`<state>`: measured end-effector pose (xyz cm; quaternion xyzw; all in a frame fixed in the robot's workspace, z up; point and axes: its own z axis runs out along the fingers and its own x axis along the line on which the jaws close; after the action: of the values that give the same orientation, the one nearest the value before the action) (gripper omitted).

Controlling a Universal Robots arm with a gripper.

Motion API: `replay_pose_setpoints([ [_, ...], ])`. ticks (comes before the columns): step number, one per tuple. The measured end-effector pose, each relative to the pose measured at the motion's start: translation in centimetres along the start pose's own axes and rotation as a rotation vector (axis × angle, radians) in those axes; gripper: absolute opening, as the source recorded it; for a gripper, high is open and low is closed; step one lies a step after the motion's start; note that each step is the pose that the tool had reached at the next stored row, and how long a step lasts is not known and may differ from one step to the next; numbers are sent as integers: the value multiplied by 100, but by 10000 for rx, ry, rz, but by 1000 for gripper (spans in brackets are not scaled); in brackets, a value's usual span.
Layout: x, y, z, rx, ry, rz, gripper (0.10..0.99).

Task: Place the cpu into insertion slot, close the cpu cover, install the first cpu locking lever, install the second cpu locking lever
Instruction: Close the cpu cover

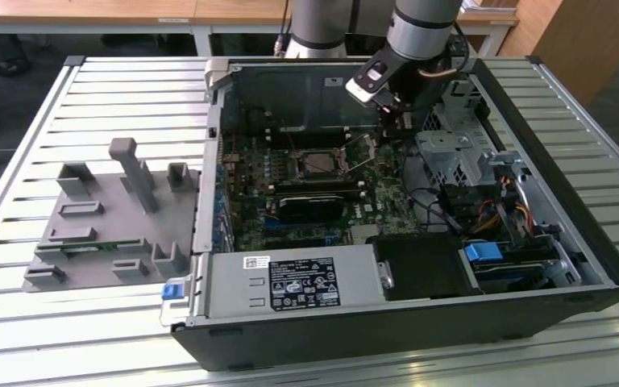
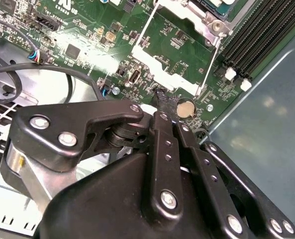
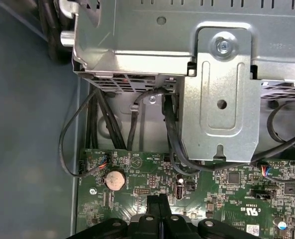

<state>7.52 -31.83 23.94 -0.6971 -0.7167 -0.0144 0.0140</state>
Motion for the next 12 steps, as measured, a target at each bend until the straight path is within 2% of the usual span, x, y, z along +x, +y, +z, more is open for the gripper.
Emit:
replay_pose_setpoints([
  [9, -2, 1, 58, 54, 1, 1, 106],
  [12, -1, -23, 63, 54, 1, 0, 106],
])
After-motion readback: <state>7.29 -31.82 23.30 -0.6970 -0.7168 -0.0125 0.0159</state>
